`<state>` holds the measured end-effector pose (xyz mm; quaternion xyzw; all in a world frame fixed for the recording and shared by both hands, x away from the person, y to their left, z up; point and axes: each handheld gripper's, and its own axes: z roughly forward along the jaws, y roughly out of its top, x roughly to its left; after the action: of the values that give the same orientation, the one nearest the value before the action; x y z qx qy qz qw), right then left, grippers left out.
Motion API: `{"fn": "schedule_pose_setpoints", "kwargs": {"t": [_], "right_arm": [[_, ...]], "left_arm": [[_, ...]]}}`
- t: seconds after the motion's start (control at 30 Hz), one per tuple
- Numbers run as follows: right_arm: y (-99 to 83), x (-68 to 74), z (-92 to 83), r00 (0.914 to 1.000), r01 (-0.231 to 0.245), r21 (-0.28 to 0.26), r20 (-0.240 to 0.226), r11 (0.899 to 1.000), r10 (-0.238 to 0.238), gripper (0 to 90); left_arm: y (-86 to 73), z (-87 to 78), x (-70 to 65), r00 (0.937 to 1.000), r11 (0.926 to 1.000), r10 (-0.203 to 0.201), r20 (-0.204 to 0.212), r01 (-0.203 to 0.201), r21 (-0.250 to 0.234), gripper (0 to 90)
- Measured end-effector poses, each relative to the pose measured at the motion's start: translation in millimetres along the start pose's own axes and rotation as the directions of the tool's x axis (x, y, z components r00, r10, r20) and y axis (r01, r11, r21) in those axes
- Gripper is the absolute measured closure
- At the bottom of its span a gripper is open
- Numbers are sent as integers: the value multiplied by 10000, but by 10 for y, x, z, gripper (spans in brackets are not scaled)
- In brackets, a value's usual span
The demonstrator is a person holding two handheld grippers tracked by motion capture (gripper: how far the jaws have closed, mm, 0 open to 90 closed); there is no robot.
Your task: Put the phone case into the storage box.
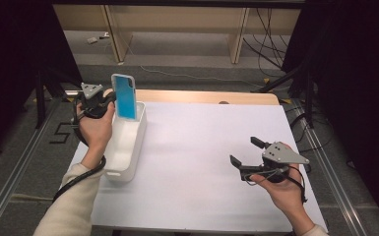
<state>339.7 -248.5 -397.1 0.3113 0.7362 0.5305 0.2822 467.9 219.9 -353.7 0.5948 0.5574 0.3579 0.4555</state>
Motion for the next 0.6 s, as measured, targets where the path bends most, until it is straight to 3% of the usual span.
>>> {"fn": "schedule_pose_setpoints", "kwargs": {"t": [0.23, 0.6], "right_arm": [[3, -1, -19, 9999, 143, 17, 66, 9999, -143, 109], [-3, 7, -44, 10000, -59, 78, 26, 10000, 58, 109]], "left_arm": [[18, 13, -3, 10000, 10000, 22, 26, -22, -4, 887], [40, 77, 5, 10000, 10000, 23, -27, -22, 75, 887]]}}
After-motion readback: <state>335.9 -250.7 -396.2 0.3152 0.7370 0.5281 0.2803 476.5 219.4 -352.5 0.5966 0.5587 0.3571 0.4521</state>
